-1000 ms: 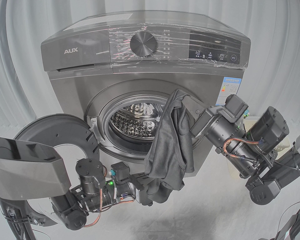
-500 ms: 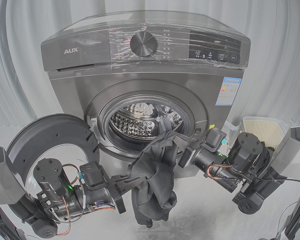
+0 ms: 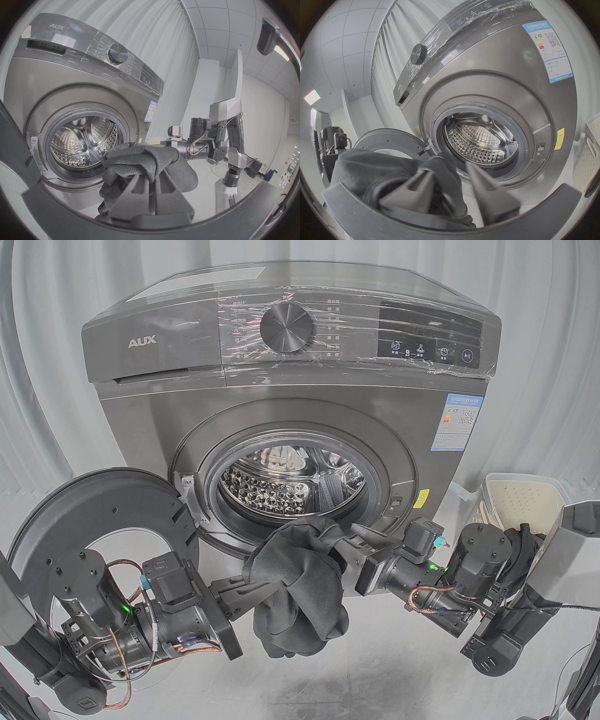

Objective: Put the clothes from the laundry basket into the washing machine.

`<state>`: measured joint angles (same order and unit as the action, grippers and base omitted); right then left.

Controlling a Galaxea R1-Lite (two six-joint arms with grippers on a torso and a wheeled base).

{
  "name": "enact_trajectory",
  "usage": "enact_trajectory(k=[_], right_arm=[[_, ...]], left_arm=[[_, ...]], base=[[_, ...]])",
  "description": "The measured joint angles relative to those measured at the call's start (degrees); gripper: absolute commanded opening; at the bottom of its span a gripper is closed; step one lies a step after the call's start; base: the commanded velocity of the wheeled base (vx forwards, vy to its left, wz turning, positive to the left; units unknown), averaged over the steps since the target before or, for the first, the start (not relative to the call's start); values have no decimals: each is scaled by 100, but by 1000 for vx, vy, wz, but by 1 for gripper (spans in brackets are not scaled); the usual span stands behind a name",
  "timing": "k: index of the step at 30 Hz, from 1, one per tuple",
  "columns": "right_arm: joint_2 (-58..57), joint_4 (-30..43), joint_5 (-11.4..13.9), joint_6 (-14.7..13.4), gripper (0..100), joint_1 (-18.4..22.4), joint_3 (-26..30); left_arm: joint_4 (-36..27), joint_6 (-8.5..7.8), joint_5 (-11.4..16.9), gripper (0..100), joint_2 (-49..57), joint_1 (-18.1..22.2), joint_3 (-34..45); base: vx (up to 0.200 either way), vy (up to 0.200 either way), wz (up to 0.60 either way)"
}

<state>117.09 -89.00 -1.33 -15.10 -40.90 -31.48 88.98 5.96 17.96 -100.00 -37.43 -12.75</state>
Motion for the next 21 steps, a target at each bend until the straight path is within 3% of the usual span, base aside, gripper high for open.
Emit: enact_trajectory(k=[3,7,11,17,21], right_arm=[[-30,0,-61,154,100,33,216],[-168,2,-160,350,100,140,847],[-389,10,-211,429,100,300,1679],[-636,5,-197,457,100,628,2415],[-734,2,-195,463,100,752,2481]], left_arm=[[-2,-13,-88,0,17,5,-9],[-2,-22,-469,0,69,-2,-45],[0,-28,-1096,0,127,-33,-87],[-9,-39,-2372,0,127,-77,-117],[-7,-46,-2660,0,-57,-96,-166]], base=[[0,0,0],[0,0,0],[0,0,0],[0,0,0],[0,0,0]])
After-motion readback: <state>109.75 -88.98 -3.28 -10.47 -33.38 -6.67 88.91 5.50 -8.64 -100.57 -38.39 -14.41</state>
